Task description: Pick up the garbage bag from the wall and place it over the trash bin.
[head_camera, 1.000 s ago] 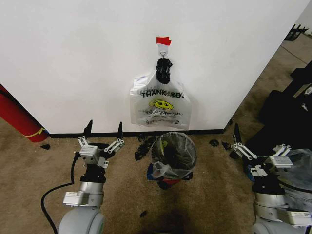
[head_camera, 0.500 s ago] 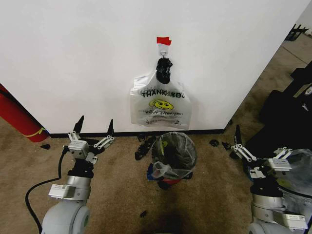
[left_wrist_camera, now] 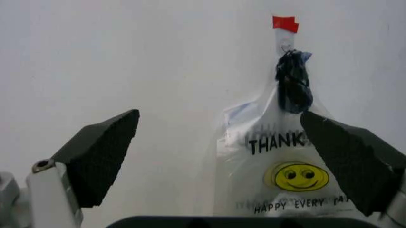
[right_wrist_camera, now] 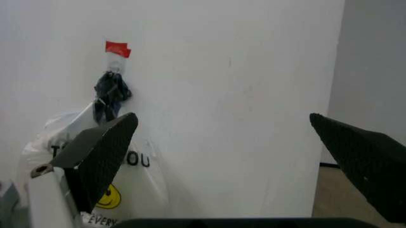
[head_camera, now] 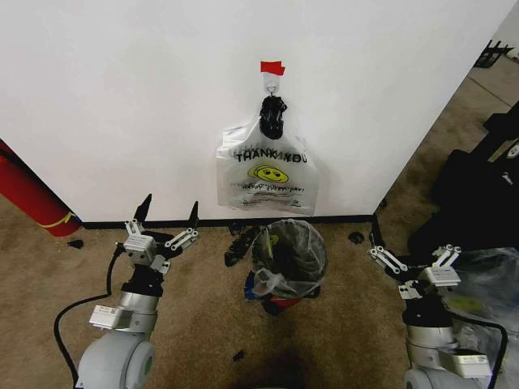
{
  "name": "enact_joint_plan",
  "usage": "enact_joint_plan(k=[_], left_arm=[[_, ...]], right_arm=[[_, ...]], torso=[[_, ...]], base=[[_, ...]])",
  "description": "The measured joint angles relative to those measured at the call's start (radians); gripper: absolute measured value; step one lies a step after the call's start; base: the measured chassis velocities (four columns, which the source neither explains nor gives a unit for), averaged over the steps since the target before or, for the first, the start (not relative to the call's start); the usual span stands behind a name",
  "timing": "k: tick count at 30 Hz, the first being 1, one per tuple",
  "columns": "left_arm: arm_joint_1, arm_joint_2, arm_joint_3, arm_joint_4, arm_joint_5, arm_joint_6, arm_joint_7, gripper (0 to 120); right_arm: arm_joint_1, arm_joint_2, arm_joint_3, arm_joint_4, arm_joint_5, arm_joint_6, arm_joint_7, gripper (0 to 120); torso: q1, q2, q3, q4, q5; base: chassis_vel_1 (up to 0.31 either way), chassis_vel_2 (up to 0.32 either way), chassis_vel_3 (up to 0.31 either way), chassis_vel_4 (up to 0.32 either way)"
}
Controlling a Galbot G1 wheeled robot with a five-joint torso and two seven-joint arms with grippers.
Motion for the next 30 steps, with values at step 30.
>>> enact_joint_plan(k=[30], left_arm=[[0.027, -0.005, 0.032, 0.005, 0.028, 0.005, -0.028, 100]], right_arm=[[-0.012, 0.001, -0.035, -0.025, -0.081, 0.059, 0.041, 100]], torso=[[0.000, 0.000, 0.000, 0.0000, -0.0001]], base=[[0.000, 0.000, 0.000, 0.000]])
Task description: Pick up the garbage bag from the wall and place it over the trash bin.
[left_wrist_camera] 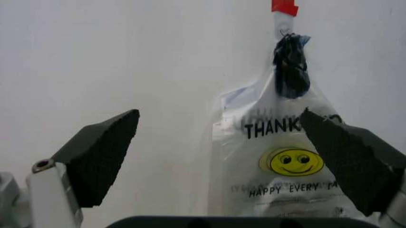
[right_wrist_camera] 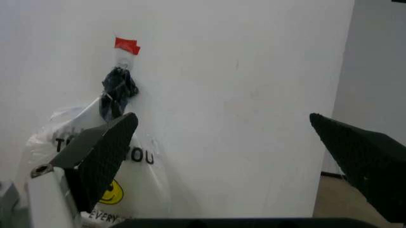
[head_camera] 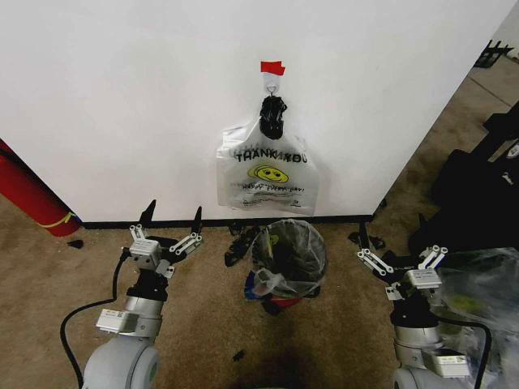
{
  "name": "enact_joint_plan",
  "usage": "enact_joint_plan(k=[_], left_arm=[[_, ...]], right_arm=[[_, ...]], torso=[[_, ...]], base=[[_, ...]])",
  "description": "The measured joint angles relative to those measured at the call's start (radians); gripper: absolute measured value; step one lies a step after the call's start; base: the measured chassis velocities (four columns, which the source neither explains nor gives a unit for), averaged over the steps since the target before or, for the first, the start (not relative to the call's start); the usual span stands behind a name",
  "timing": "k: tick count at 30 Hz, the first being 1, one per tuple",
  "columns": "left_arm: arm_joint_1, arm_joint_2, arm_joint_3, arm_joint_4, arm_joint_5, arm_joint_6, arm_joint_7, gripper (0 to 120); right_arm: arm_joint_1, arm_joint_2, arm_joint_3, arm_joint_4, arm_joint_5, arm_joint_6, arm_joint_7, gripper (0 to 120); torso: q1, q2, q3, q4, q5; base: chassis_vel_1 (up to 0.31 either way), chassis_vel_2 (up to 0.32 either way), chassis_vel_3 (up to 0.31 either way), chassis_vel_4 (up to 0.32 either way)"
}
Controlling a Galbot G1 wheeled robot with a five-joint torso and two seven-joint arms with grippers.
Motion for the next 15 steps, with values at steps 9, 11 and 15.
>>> enact_joint_plan(k=[9, 11, 15], left_arm=[[0.010, -0.005, 0.002, -0.004, 0.013, -0.004, 0.002, 100], [0.012, -0.008, 0.006, -0.004, 0.016, -0.005, 0.003, 100], [0.013, -0.011, 0.007, -0.004, 0.018, -0.007, 0.003, 100]], right_arm=[[0.004, 0.000, -0.004, 0.002, -0.007, 0.003, -0.001, 100], [0.008, 0.000, -0.004, 0.007, -0.007, 0.001, -0.001, 100], [0.010, 0.000, -0.003, 0.009, -0.007, -0.001, -0.001, 100]], torso=[[0.000, 0.000, 0.000, 0.0000, 0.0000], [0.000, 0.000, 0.000, 0.0000, -0.0001], [0.000, 0.000, 0.000, 0.0000, 0.0000]], base=[[0.000, 0.000, 0.000, 0.000], [0.000, 0.000, 0.000, 0.000], [0.000, 0.000, 0.000, 0.000]])
